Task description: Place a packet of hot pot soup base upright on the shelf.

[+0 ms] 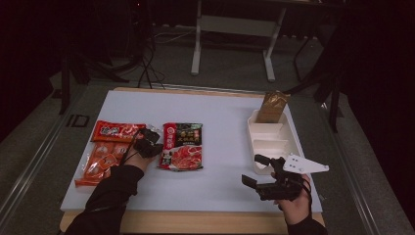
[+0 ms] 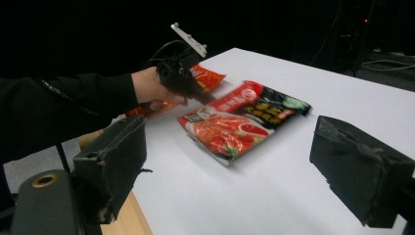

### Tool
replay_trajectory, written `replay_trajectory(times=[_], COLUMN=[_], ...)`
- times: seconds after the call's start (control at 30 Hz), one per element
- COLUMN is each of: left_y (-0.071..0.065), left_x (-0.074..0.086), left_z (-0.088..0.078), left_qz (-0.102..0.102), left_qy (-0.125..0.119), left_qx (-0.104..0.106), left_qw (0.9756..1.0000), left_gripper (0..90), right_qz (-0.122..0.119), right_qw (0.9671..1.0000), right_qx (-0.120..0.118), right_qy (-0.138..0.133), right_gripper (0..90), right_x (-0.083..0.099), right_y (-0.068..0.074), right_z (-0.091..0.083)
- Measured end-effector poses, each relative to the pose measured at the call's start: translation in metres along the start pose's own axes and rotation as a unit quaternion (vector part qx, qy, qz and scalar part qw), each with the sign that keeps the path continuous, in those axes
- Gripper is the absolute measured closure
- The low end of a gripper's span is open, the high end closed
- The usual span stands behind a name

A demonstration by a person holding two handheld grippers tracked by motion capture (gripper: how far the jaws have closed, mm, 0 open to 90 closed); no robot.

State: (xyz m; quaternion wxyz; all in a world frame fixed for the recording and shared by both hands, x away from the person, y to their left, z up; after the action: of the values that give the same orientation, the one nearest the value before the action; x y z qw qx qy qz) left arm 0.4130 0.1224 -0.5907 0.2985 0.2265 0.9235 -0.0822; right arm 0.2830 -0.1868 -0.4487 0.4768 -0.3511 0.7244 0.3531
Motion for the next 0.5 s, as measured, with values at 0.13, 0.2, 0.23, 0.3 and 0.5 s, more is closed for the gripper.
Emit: replay_trajectory(times=[0.13,0.2,0.23,0.3,0.5], left_y=[-0.019,-0.029,-0.032,-0.038,-0.055], left_x=[-0.006,-0.008,-0.009,-0.009,-0.011], left_z=[0.002,0.003,0.003,0.004,0.005], left_qz=[0.019,0.029,0.032,0.036,0.049], left_qy=[0.005,0.006,0.007,0.008,0.005], left_qx=[0.021,0.029,0.032,0.037,0.051], left_qw=[0.9996,0.9991,0.9989,0.9986,0.9975], left_gripper=[90.0,89.9,90.0,89.9,89.9], right_qz=[0.004,0.003,0.003,0.002,0.001], right_qw=[1.0,1.0,1.0,1.0,1.0], right_qx=[0.001,0.003,0.002,0.002,0.004], right_qy=[0.0,0.002,0.002,0.002,0.004], right_gripper=[13.6,13.6,13.6,13.6,13.8], right_x=[0.001,0.001,0.002,0.002,0.002], right_y=[-0.002,-0.003,-0.002,-0.002,-0.002], right_z=[-0.001,0.0,0.0,-0.001,-0.001])
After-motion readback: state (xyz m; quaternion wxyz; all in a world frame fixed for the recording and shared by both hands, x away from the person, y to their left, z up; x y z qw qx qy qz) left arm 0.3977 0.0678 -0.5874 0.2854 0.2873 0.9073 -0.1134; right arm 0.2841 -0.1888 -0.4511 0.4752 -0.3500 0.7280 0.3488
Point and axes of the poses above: each handheld gripper's, and its own axes: z roughly forward along the jaws, x roughly out of its underside, y roughly to its left, the point moved 8 cm from there along z, roughly forward along the jaws, and after that the axes turned 2 degrees about -x, right-handed, at the moved point
